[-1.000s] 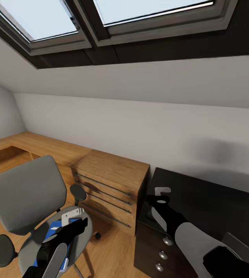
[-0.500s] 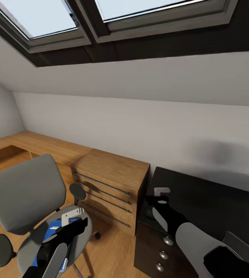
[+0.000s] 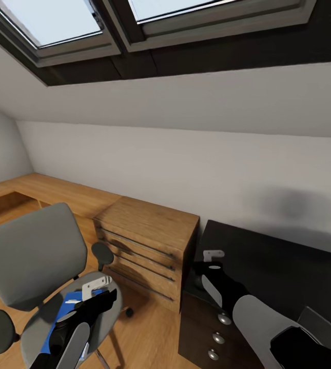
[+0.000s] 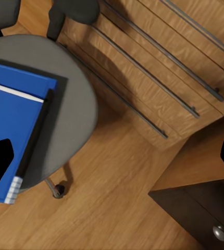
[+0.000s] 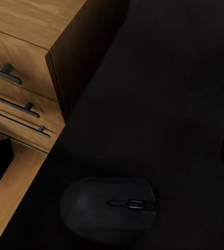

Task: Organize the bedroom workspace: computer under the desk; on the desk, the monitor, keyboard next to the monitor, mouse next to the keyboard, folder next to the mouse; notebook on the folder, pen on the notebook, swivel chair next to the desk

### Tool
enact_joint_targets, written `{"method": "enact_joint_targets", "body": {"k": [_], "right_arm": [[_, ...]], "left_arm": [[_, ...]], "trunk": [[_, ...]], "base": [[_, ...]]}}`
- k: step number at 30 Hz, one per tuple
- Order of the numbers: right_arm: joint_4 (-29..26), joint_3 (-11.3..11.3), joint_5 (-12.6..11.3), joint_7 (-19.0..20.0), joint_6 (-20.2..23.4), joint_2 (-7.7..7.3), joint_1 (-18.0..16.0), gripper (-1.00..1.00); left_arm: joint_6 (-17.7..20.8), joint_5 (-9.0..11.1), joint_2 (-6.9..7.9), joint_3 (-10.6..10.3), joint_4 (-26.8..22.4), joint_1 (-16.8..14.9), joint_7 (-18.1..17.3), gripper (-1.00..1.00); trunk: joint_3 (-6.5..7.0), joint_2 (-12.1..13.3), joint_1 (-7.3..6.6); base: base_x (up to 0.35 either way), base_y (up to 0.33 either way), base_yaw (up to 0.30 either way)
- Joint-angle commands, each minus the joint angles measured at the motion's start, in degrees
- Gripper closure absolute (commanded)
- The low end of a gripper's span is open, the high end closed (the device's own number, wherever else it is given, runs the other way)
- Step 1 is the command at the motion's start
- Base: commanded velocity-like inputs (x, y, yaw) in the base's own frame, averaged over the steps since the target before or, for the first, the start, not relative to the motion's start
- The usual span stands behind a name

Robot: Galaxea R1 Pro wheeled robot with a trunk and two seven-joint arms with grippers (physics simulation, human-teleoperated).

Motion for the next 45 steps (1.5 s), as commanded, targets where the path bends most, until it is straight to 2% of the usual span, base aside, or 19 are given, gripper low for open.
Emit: {"method": "enact_joint_targets", "body": {"k": [1,3,11,45], "right_arm": [[-0.1,0.47,-0.41,-0.47,1.04,-0.05,-0.05,-1.0],[-0.15,0.46,-0.46,-0.5,2.43,-0.06,-0.05,-1.0],[-0.23,0.45,-0.49,-0.44,3.41,-0.06,-0.05,-1.0],[-0.19,0.36,-0.23,0.28,3.68,-0.06,-0.05,-1.0]], "left_arm": [[0.07,0.57,0.06,-0.13,-0.05,-0.05,0.59,-1.0],[0.07,0.57,0.06,-0.13,-0.02,-0.05,0.59,-1.0],[0.08,0.57,0.06,-0.13,0.0,-0.05,0.59,-1.0],[0.08,0.54,0.06,-0.13,-0.03,-0.05,0.59,-1.0]], "trunk": [[-0.27,-0.48,0.24],[-0.63,-1.28,0.67],[-2.06,-4.49,2.43],[-8.17,-18.13,9.9]], "base": [[0.0,0.0,0.0],[0.0,0.0,0.0],[0.0,0.0,0.0],[0.0,0.0,0.0]]}}
